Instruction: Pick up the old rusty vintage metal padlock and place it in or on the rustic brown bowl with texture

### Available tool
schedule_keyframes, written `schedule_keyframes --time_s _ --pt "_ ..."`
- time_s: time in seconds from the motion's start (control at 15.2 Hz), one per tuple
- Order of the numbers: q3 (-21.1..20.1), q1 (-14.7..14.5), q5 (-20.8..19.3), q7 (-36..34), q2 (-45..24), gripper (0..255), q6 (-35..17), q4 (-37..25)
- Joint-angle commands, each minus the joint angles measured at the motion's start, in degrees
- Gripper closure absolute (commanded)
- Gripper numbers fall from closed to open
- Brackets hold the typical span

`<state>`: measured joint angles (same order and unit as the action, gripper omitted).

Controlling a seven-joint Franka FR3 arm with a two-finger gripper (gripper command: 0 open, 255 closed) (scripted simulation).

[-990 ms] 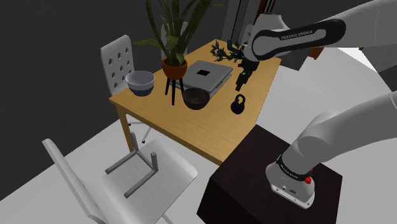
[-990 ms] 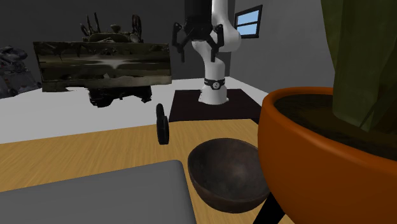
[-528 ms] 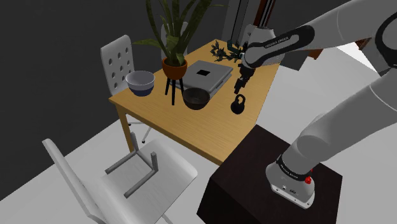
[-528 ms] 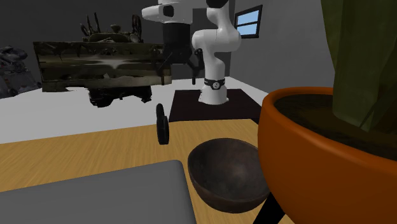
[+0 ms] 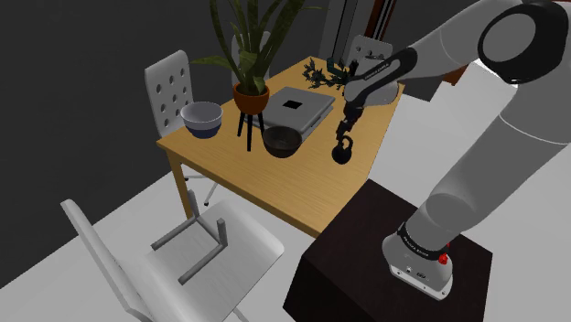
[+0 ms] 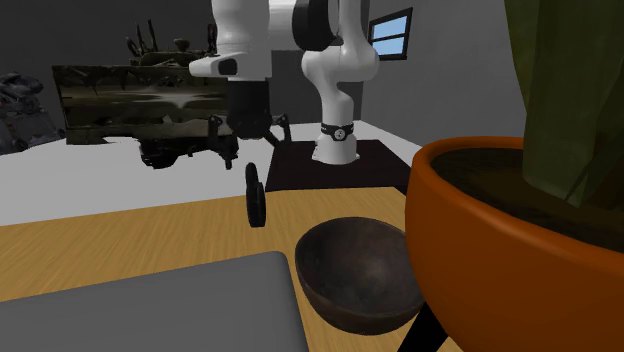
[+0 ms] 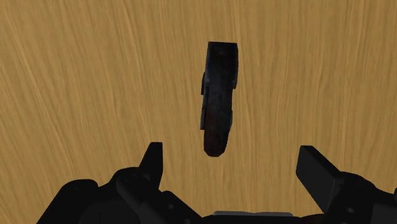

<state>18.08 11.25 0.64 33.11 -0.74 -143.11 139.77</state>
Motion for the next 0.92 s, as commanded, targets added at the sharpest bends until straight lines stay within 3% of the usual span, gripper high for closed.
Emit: schedule_keyframes --time_s 0.0,0.26,0.79,0.86 --pt "0.0 0.1 0.9 0.8 -1.7 0 -1.6 -0.1" --pt "-0.3 0.2 3.0 2.2 -5.1 0 -5.1 0.2" --pt "-0.3 0.2 2.9 2.2 -5.1 0 -5.1 0.2" --pt "-0.3 0.2 2.9 2.2 -5.1 255 -5.1 0.2"
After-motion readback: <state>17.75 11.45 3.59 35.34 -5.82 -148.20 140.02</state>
